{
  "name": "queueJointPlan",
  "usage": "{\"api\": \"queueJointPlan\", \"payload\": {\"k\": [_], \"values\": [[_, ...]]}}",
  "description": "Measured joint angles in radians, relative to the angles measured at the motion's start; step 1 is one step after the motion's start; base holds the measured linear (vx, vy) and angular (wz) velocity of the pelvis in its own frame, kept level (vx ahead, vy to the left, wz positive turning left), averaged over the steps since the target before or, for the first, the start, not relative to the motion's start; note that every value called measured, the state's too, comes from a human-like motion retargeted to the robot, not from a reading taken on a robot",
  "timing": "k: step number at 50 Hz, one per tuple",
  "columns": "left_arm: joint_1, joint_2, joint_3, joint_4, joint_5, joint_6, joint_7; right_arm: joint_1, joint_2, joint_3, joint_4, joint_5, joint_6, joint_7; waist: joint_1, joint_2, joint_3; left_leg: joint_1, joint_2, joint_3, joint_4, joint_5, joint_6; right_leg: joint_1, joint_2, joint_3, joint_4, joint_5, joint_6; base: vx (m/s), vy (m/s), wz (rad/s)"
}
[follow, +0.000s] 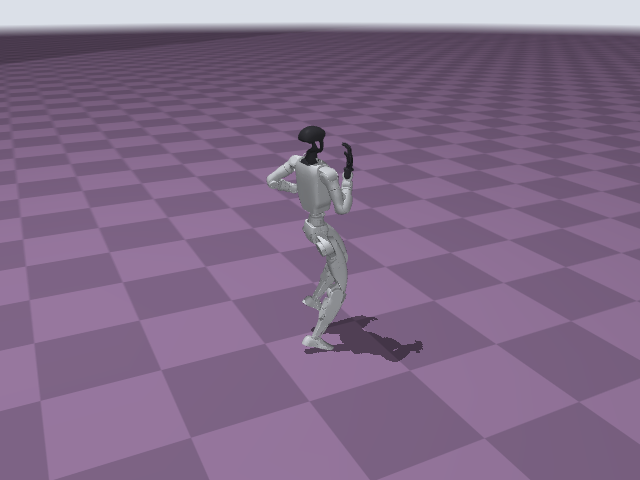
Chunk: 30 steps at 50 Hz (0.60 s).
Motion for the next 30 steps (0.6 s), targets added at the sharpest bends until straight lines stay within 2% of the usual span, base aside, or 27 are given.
{"api": "queueJointPlan", "payload": {"k": [3, 4, 5, 7, 8, 10, 12, 13, 15, 17, 18, 20, 22, 23, 24, 25, 27, 28, 30], "values": [[-0.214, -0.080, -0.019, 0.052, 0.179, 0.024, 0.089, 0.115, -0.024, 0.096, 0.155, -0.054, 0.028, 0.003, 0.008, 0.065, 0.035, 0.387, 0.012, -0.071, -0.589, 0.249, -0.111, -0.431, 0.070, -0.052, 0.821, -0.233, -0.123, 0.04, 0.03, -2.23], [-0.314, -0.107, -0.031, 0.076, 0.243, 0.014, 0.150, 0.152, -0.050, 0.091, 0.224, -0.106, 0.037, -0.015, 0.005, 0.088, 0.049, 0.497, 0.034, -0.064, -0.733, 0.228, -0.132, -0.574, 0.110, -0.070, 1.041, -0.272, -0.126, 0.06, 0.04, -1.73], [-0.420, -0.138, -0.050, 0.102, 0.305, -0.002, 0.226, 0.193, -0.085, 0.069, 0.291, -0.170, 0.046, -0.037, 0.002, 0.114, 0.058, 0.594, 0.061, -0.046, -0.855, 0.161, -0.149, -0.721, 0.153, -0.092, 1.245, -0.300, -0.111, 0.06, 0.08, -0.72], [-0.668, -0.200, -0.090, 0.157, 0.398, -0.039, 0.376, 0.265, -0.132, 0.038, 0.442, -0.224, 0.040, -0.091, -0.098, 0.129, 0.095, 0.695, 0.073, -0.045, -0.938, -0.191, -0.127, -0.976, 0.151, -0.127, 1.557, -0.325, -0.009, 0.04, 0.10, 1.06], [-0.805, -0.228, -0.109, 0.179, 0.429, -0.053, 0.442, 0.309, -0.147, 0.018, 0.520, -0.235, 0.043, -0.113, -0.178, 0.129, 0.131, 0.721, 0.068, -0.079, -0.941, -0.312, -0.105, -1.047, 0.109, -0.134, 1.669, -0.342, 0.034, 0.01, 0.08, 2.58], [-1.093, -0.265, -0.113, 0.189, 0.488, -0.048, 0.529, 0.422, -0.168, -0.057, 0.627, -0.229, 0.067, -0.127, -0.318, 0.090, 0.218, 0.740, 0.026, -0.175, -0.892, -0.406, -0.063, -1.078, -0.026, -0.107, 1.788, -0.381, 0.054, -0.01, 0.05, 2.76], [-1.294, -0.300, -0.087, 0.132, 0.584, -0.012, 0.547, 0.577, -0.184, -0.142, 0.611, -0.178, 0.067, -0.086, -0.332, 0.063, 0.208, 0.736, -0.007, -0.196, -0.901, -0.328, -0.072, -1.039, -0.108, -0.087, 1.728, -0.390, 0.005, 0.13, -0.01, 0.72], [-1.340, -0.327, -0.077, 0.087, 0.638, 0.001, 0.553, 0.662, -0.203, -0.174, 0.568, -0.148, 0.053, -0.055, -0.307, 0.075, 0.162, 0.746, 0.001, -0.173, -0.957, -0.252, -0.092, -1.000, -0.098, -0.101, 1.643, -0.374, -0.013, 0.28, -0.09, -0.64], [-1.300, -0.385, -0.080, -0.037, 0.683, -0.014, 0.572, 0.809, -0.273, -0.200, 0.470, -0.125, 0.032, -0.004, -0.279, 0.125, 0.055, 0.794, 0.045, -0.132, -1.102, -0.033, -0.132, -0.840, -0.023, -0.145, 1.377, -0.284, -0.011, 0.36, -0.15, -0.74], [-1.155, -0.423, -0.103, -0.152, 0.650, -0.060, 0.522, 0.878, -0.306, -0.194, 0.424, -0.142, 0.035, 0.049, -0.314, 0.148, -0.013, 0.764, 0.060, -0.151, -1.087, 0.145, -0.153, -0.586, 0.024, -0.153, 0.995, -0.138, 0.037, 0.30, -0.16, 0.64], [-1.074, -0.431, -0.111, -0.194, 0.625, -0.077, 0.470, 0.890, -0.294, -0.196, 0.424, -0.150, 0.045, 0.077, -0.329, 0.138, -0.028, 0.707, 0.046, -0.158, -0.977, 0.145, -0.140, -0.441, 0.038, -0.131, 0.776, -0.060, 0.076, 0.21, -0.14, 1.38], [-0.939, -0.414, -0.114, -0.227, 0.543, -0.088, 0.362, 0.841, -0.237, -0.211, 0.463, -0.162, 0.086, 0.102, -0.329, 0.083, -0.017, 0.507, 0.003, -0.113, -0.545, -0.002, -0.066, -0.148, 0.043, -0.041, 0.316, 0.098, 0.156, 0.13, -0.12, 1.48], [-0.846, -0.375, -0.123, -0.196, 0.392, -0.080, 0.300, 0.691, -0.180, -0.220, 0.546, -0.185, 0.138, 0.051, -0.270, 0.018, 0.051, 0.283, -0.014, -0.018, -0.032, -0.169, 0.034, 0.144, 0.000, 0.069, -0.146, 0.268, 0.202, 0.06, -0.11, 0.73], [-0.809, -0.350, -0.129, -0.164, 0.320, -0.072, 0.296, 0.593, -0.154, -0.212, 0.597, -0.195, 0.157, 0.004, -0.223, -0.012, 0.088, 0.154, -0.014, 0.028, 0.216, -0.234, 0.075, 0.255, -0.033, 0.129, -0.325, 0.291, 0.214, 0.00, -0.13, -0.03], [-0.774, -0.317, -0.129, -0.119, 0.276, -0.069, 0.303, 0.478, -0.123, -0.188, 0.653, -0.198, 0.155, -0.054, -0.170, -0.030, 0.121, 0.008, 0.002, 0.057, 0.439, -0.276, 0.089, 0.316, -0.056, 0.165, -0.422, 0.204, 0.208, -0.04, -0.14, -0.47], [-0.740, -0.280, -0.126, -0.066, 0.246, -0.069, 0.317, 0.354, -0.091, -0.155, 0.712, -0.199, 0.142, -0.119, -0.114, -0.043, 0.152, -0.147, 0.026, 0.076, 0.649, -0.306, 0.091, 0.352, -0.073, 0.189, -0.478, 0.062, 0.193, -0.06, -0.14, -1.21], [-0.624, -0.203, -0.090, 0.072, 0.197, -0.089, 0.321, 0.099, -0.041, -0.084, 0.736, -0.182, 0.076, -0.242, 0.021, -0.047, 0.236, -0.370, 0.089, 0.067, 0.911, -0.349, 0.018, 0.378, -0.087, 0.208, -0.494, -0.193, 0.134, -0.07, -0.11, -2.16], [-0.547, -0.169, -0.061, 0.141, 0.152, -0.095, 0.300, -0.025, -0.028, -0.065, 0.695, -0.158, 0.049, -0.278, 0.082, -0.042, 0.286, -0.424, 0.123, 0.052, 0.981, -0.377, -0.014, 0.395, -0.088, 0.238, -0.493, -0.247, 0.097, -0.07, -0.09, -2.31], [-0.387, -0.116, 0.006, 0.223, 0.015, -0.081, 0.213, -0.258, -0.001, -0.072, 0.560, -0.095, 0.036, -0.272, 0.133, -0.025, 0.354, -0.445, 0.196, 0.022, 1.006, -0.414, 0.006, 0.423, -0.066, 0.304, -0.490, -0.227, 0.046, -0.03, -0.08, -1.24]]}}
